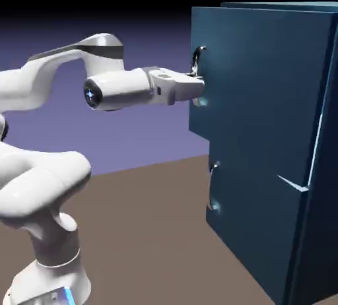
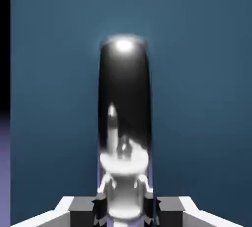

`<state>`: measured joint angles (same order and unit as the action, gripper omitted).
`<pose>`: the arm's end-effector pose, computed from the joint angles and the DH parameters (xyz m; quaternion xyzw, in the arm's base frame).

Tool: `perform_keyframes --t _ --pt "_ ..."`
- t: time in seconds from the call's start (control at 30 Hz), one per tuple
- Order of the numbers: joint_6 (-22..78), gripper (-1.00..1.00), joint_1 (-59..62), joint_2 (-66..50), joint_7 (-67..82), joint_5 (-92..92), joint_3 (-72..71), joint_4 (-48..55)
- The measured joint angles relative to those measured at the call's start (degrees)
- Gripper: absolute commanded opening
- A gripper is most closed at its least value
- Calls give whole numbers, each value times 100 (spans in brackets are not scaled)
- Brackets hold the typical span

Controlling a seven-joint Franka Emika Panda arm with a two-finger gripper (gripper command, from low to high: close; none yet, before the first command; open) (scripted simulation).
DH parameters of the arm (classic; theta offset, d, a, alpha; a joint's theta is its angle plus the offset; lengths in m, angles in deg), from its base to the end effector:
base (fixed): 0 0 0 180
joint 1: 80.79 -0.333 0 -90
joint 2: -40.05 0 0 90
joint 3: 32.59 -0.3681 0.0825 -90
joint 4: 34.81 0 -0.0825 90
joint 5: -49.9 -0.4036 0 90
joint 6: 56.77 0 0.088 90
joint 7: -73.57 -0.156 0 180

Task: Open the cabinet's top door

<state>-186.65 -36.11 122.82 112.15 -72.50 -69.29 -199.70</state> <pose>0.3043 0.0483 0.5555 -0.6818 0.1874 -0.6147 0.3496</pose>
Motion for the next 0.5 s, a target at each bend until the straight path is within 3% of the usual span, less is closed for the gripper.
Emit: perform_keyframes --t 0.5 --pt "2155 -100 -201 61 462 2746 3115 -674"
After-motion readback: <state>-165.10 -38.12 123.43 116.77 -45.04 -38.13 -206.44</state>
